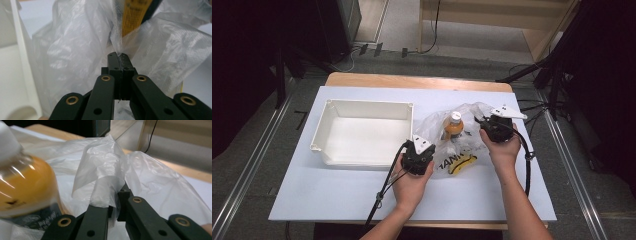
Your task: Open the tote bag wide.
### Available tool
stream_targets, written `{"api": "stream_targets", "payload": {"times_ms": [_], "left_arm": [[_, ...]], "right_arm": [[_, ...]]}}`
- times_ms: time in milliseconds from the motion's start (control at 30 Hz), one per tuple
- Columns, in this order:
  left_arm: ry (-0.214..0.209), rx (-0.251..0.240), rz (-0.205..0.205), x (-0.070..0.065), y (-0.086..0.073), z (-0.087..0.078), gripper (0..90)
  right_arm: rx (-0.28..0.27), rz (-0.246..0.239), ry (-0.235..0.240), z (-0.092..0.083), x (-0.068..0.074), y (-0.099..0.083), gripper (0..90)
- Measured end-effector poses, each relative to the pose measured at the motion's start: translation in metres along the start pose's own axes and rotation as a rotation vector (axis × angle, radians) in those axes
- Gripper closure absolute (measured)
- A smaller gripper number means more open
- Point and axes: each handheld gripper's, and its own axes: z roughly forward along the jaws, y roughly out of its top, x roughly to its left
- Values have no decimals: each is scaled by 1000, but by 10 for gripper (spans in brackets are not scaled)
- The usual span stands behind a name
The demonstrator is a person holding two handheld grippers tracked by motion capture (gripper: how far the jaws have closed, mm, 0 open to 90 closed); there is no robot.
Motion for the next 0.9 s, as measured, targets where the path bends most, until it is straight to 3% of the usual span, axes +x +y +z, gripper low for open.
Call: {"api": "stream_targets", "payload": {"times_ms": [233, 500, 633, 733, 900], "left_arm": [[-13, 51, 20, 3, -17, 0, 900], [9, 123, 75, 6, -31, -1, 900], [41, 165, 115, 4, -33, 0, 900], [56, 164, 149, 2, -35, 1, 900], [30, 146, 132, 5, -37, 0, 900]], "right_arm": [[81, 37, -23, 14, -5, -12, 900], [167, 93, -69, 22, -21, -25, 900], [212, 98, -77, 28, -25, -33, 900], [244, 101, -69, 32, -26, -38, 900], [264, 113, -47, 36, -30, -47, 890]]}}
